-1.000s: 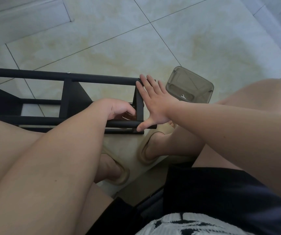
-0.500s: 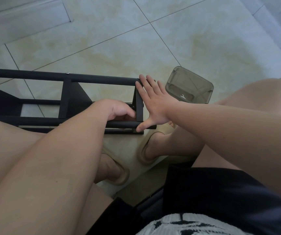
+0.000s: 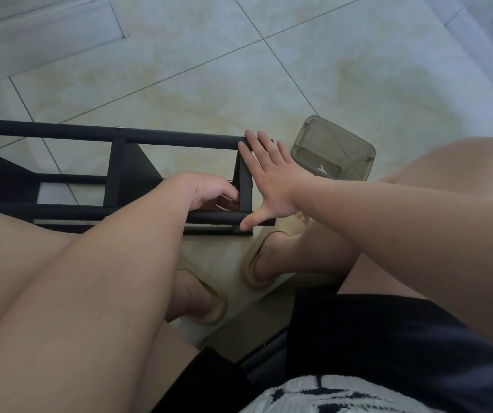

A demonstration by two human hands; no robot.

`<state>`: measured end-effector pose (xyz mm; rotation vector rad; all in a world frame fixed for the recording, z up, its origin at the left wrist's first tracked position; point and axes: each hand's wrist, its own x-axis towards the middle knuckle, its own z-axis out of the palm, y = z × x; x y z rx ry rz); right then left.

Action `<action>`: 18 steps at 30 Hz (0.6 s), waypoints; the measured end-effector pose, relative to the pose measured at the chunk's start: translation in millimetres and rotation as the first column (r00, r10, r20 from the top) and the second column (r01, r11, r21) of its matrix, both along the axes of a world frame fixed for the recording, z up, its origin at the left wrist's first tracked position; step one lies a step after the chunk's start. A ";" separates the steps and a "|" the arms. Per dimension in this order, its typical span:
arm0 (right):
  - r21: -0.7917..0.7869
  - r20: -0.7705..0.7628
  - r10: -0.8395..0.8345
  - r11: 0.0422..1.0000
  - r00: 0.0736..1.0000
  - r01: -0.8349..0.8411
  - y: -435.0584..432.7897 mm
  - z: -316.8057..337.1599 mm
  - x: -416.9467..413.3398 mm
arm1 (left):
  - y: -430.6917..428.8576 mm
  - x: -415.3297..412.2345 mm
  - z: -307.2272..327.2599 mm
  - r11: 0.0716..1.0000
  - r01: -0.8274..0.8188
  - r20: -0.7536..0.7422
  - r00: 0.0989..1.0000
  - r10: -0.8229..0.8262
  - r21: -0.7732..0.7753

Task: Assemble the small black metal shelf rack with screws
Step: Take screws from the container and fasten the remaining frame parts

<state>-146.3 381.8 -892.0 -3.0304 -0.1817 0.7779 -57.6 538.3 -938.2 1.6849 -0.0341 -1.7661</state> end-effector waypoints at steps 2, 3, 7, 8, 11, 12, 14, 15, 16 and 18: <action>-0.002 0.004 0.002 1.000 1.000 -0.002 0.4 -0.4 -0.7 | -0.1 -0.7 1.6 1.000 0.022 0.017 1.000 -0.022 0.009; 0.000 0.006 0.003 1.000 1.000 -0.003 0.6 -0.6 -1.0 | -0.2 -1.4 2.4 0.999 0.038 0.026 0.999 -0.039 0.013; 0.000 0.011 0.002 1.000 1.000 -0.002 0.4 -0.5 -1.5 | -1.1 -4.2 6.2 0.994 0.099 0.061 0.993 -0.101 0.042; -0.001 0.011 0.002 1.000 1.000 -0.002 0.4 -0.6 -1.5 | -1.3 -4.4 6.9 0.993 0.104 0.065 0.992 -0.107 0.050; 0.002 0.009 0.002 1.000 1.000 -0.002 0.7 -0.7 -1.7 | -1.8 -4.7 9.3 0.992 0.112 0.058 0.992 -0.115 0.058; 0.002 0.008 0.002 1.000 1.000 -0.002 0.5 -0.6 -1.7 | -1.7 -4.7 10.1 0.992 0.112 0.055 0.992 -0.115 0.060; 0.001 0.011 0.002 1.000 1.000 -0.002 0.4 -0.6 -1.5 | -1.7 -4.7 10.7 0.992 0.107 0.052 0.993 -0.110 0.060; 0.001 0.010 0.002 1.000 1.000 -0.002 0.4 -0.4 -1.6 | -1.6 -4.7 10.4 0.993 0.101 0.053 0.993 -0.105 0.059; 0.001 0.009 0.002 1.000 1.000 -0.002 0.5 -0.3 -1.6 | -1.7 -4.9 10.5 0.994 0.098 0.054 0.993 -0.101 0.057; 0.001 0.008 0.002 1.000 1.000 -0.002 0.7 -0.2 -1.7 | -1.7 -5.6 11.2 0.994 0.096 0.061 0.993 -0.100 0.051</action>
